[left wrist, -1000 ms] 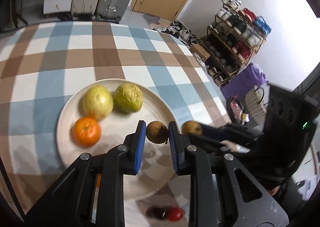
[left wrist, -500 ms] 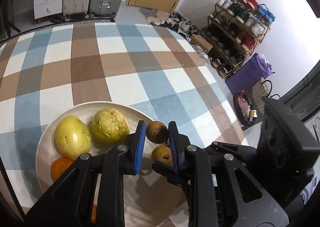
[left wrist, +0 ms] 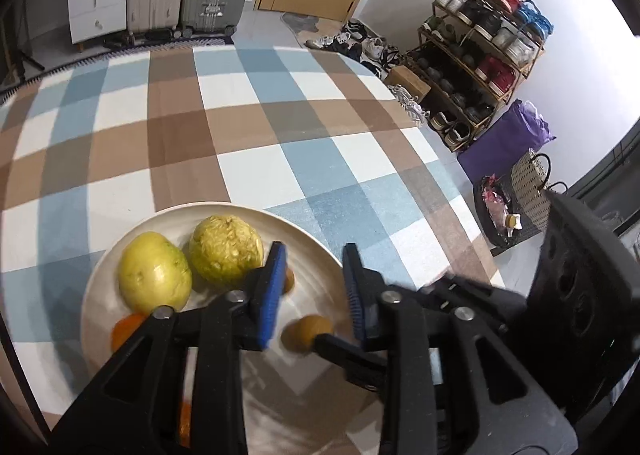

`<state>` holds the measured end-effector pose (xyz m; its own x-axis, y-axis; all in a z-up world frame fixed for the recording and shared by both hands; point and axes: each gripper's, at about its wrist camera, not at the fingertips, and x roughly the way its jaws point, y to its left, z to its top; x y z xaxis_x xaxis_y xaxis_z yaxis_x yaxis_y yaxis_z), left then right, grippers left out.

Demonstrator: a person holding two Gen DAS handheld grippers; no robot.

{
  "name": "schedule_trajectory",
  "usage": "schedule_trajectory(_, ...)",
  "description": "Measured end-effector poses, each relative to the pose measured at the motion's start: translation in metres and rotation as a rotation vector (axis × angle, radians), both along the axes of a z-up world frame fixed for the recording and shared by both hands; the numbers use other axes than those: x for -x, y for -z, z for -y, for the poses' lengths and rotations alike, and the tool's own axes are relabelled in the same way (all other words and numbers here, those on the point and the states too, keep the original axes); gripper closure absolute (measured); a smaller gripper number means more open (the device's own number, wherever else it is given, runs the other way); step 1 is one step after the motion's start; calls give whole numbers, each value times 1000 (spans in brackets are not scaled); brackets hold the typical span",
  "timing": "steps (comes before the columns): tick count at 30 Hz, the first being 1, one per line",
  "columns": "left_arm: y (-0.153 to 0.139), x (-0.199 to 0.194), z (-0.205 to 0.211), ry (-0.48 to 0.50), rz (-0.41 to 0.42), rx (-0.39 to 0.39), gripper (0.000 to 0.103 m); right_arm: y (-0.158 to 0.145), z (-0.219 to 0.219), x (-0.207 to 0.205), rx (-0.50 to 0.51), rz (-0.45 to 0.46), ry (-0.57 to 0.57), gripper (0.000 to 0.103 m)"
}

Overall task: Organize fruits
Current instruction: 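Withdraw both grippers from the plate toward the tomatoes and plums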

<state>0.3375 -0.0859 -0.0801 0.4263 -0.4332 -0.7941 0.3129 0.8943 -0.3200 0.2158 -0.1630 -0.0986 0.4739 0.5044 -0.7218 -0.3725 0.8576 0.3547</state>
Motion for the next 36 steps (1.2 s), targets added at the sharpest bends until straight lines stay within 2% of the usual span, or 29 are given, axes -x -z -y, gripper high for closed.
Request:
schedule_trajectory(1,-5,8,-3,-3,17,-1,63,-5,3,4,-6,16,11,45)
schedule_trajectory(3,-14,20,-9,-11,41,6,52,-12,8,14,-1,49,35,33)
schedule_trajectory(7,-32,57,-31,-66,107,10,29,-23,23,36,-13,56,72,33)
schedule_trajectory(9,-40,74,-40,-100,137,-16,23,-28,30,47,-17,57,95,33)
schedule_trajectory(14,-64,120,-59,-152,199,14,23,-47,43,81,-42,84,129,33)
schedule_trajectory(18,-86,163,-65,-205,293,-53,18,-68,45,110,-65,146,148,24)
schedule_trajectory(20,-94,183,-68,-228,331,-68,15,-78,44,126,-72,183,160,18)
schedule_trajectory(22,-101,203,-72,-242,360,-74,1,-86,42,141,-88,212,157,13)
schedule_trajectory(24,-105,225,-76,-259,385,-80,1,-91,38,153,-94,231,150,11)
schedule_trajectory(30,-104,279,-86,-289,407,-113,1,-94,27,187,-69,246,131,7)
schedule_trajectory(36,-85,314,-99,-319,371,-112,1,-90,22,215,-53,251,130,2)
